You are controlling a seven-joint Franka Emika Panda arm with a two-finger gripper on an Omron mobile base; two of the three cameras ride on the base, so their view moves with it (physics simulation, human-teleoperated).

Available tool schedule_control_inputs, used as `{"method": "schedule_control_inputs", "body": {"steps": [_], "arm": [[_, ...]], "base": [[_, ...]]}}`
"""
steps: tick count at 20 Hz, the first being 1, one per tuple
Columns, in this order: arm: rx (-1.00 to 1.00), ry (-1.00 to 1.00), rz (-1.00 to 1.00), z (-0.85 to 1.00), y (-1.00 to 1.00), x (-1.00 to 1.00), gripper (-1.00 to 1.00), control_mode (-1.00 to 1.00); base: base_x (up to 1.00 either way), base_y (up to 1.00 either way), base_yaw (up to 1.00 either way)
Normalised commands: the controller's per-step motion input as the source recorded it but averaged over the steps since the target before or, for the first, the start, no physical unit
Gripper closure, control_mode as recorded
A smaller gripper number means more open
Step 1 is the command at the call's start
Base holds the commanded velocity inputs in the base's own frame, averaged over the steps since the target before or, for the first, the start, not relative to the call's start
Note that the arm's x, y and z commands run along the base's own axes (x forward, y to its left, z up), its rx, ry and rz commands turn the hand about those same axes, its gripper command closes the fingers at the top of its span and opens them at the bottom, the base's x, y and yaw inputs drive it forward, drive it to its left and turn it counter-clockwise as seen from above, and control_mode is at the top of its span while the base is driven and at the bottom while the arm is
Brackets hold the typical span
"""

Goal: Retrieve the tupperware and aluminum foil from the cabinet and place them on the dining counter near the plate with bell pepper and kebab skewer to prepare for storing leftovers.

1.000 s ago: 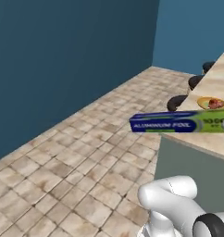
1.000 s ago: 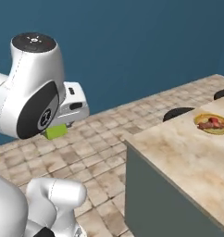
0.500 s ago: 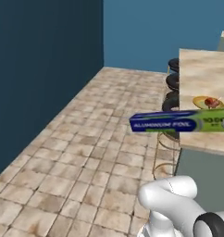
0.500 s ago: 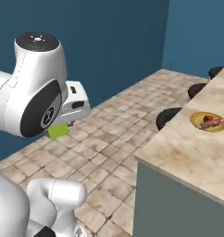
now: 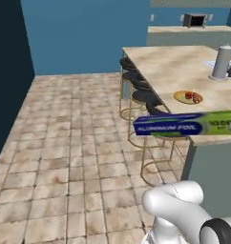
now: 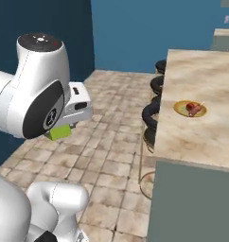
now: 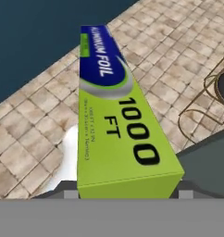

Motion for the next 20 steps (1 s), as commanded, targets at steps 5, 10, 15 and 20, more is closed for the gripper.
{"method": "schedule_control_inputs", "body": {"steps": [5, 10, 15, 20], "arm": [[0.00, 0.00, 0.00, 0.00, 0.00, 0.00, 1.00, 1.00], [0.00, 0.00, 0.00, 0.00, 0.00, 0.00, 1.00, 1.00], [0.00, 0.00, 0.00, 0.00, 0.00, 0.00, 1.00, 1.00], [0.00, 0.00, 0.00, 0.00, 0.00, 0.00, 1.00, 1.00]], "base": [[0.33, 0.77, -0.74], [0.29, 0.67, -0.74], [0.41, 0.69, -0.71], [0.55, 0.84, -0.65]]}}
